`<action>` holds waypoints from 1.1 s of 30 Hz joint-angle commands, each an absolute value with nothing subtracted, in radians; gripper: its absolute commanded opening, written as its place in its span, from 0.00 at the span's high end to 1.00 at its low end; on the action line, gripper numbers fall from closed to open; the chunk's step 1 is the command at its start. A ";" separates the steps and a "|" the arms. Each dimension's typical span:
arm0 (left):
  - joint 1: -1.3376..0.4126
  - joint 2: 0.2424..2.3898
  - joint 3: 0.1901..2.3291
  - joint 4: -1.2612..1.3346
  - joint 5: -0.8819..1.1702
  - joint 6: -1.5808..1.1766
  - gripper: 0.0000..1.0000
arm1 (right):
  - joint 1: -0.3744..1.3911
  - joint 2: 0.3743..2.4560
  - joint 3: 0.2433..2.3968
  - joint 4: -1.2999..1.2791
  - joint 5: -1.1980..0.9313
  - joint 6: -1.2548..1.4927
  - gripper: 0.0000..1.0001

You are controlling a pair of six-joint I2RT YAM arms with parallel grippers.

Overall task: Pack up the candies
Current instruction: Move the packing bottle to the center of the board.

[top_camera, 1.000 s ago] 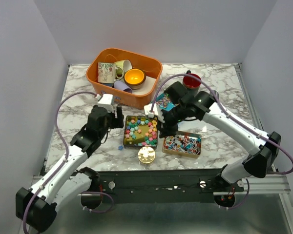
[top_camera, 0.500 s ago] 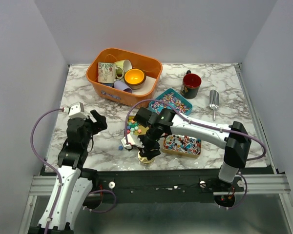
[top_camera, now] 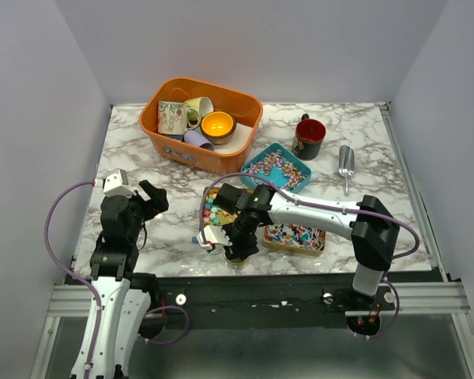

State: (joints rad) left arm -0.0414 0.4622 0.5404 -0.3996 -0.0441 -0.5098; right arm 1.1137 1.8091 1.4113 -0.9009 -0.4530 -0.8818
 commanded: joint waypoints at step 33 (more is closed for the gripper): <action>-0.336 0.656 0.474 -0.229 0.542 -0.328 0.09 | 0.812 1.484 1.454 -0.879 -0.420 -0.534 0.33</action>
